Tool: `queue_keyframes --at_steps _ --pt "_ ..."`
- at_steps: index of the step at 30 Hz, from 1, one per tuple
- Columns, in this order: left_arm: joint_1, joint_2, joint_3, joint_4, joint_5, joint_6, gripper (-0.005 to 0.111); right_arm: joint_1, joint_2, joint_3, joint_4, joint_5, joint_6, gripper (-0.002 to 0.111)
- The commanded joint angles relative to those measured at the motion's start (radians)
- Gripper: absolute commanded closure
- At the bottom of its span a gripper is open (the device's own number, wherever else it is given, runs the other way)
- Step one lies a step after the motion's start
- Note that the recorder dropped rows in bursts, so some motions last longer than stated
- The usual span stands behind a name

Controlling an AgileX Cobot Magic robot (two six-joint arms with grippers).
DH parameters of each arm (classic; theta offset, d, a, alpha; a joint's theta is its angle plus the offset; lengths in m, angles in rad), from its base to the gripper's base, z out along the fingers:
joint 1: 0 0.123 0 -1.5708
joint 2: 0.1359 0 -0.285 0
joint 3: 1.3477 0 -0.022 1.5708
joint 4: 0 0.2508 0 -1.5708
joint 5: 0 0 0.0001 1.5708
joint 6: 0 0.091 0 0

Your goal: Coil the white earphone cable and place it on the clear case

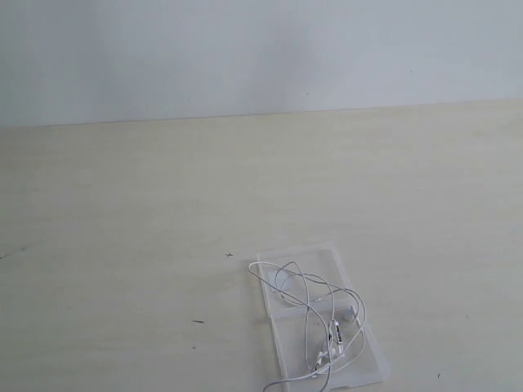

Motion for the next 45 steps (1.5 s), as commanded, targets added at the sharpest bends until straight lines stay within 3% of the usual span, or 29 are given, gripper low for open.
queue_keyframes --at_steps 1,10,39,45 --pt "0.001 -0.005 0.068 -0.014 -0.096 -0.015 0.107 -0.006 -0.005 0.005 0.0 -0.004 -0.002 0.108" --pt "0.092 -0.005 0.068 -0.014 -0.006 -0.061 0.107 -0.006 -0.005 0.005 0.0 -0.004 -0.002 0.108" --pt "0.094 -0.005 0.068 -0.022 0.012 -0.06 0.107 -0.006 -0.005 0.005 0.0 -0.004 -0.002 0.108" --pt "0.094 -0.005 0.068 -0.022 0.012 -0.06 0.107 0.056 -0.005 0.005 0.0 -0.004 -0.003 0.108"
